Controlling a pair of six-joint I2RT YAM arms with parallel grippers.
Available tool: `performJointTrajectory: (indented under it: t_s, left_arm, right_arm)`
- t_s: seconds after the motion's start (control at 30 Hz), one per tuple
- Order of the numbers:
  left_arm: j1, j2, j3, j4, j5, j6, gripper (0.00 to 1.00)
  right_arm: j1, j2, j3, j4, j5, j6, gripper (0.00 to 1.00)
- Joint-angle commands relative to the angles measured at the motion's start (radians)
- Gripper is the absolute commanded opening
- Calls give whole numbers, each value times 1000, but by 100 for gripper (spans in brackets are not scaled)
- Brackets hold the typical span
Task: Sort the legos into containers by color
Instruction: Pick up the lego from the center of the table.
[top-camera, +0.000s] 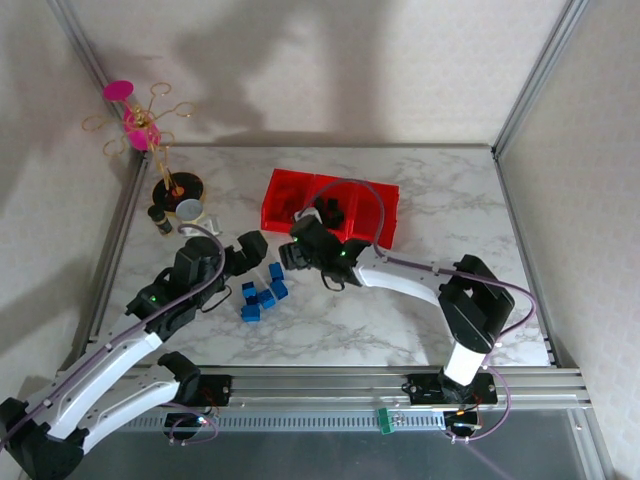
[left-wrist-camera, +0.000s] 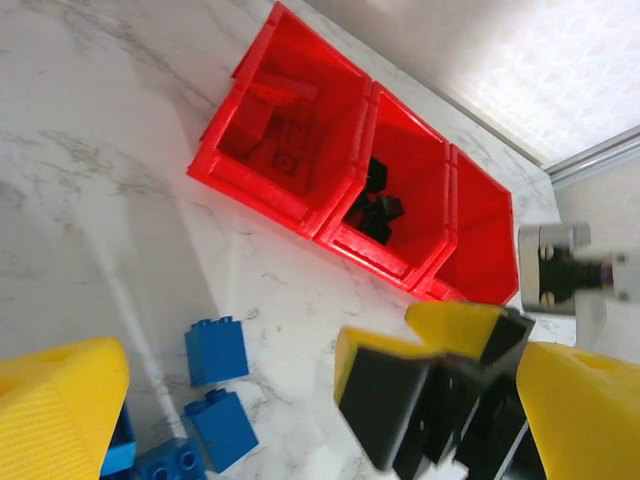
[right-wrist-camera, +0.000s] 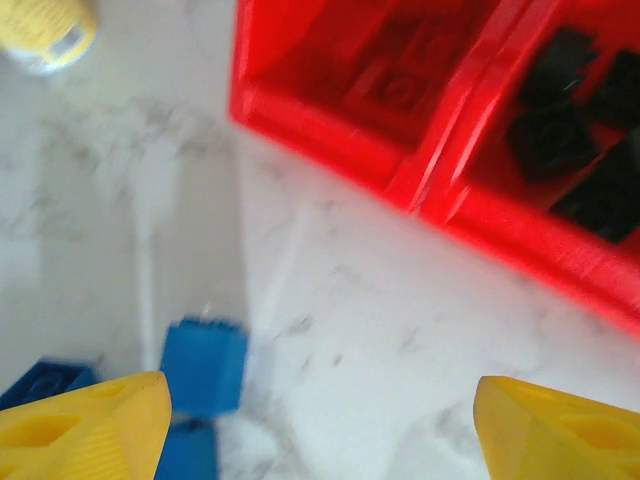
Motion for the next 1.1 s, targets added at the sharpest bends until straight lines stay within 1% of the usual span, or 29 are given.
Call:
performJointTrajectory:
  t_s: [0.0, 0.07, 0.13, 0.23, 0.37, 0.67, 0.8, 0.97, 1.07]
  left_arm:
    - [9, -37, -23, -103, -37, -21, 100]
    - [9, -55, -37, -120, -36, -36, 99]
    - [9, -71, -47, -130, -23, -49, 100]
    - [8, -90, -63, -138, -2, -59, 100]
    - [9, -107, -74, -163, -18, -72, 100]
    - [9, -114, -70, -176, -29, -69, 99]
    - [9, -118, -75, -177, -34, -70, 100]
    - [9, -115, -79, -163, -31, -70, 100]
    - [9, -109, -68, -169, -31, -69, 100]
  right_arm:
    - [73, -34, -47, 8, 1, 54, 80]
    - [95, -22, -71, 16, 11, 73, 80]
    - [104, -2, -92, 34, -32, 89, 79]
    - [133, 16, -130, 72, -31, 84, 78]
    - [144, 42, -172, 149, -64, 65, 76]
    - [160, 151, -141, 184, -78, 31, 72]
    - [158, 185, -112, 175, -53, 24, 70]
    - [155, 222, -68, 182, -25, -2, 62]
    - [149, 246, -30, 156, -10, -6, 58]
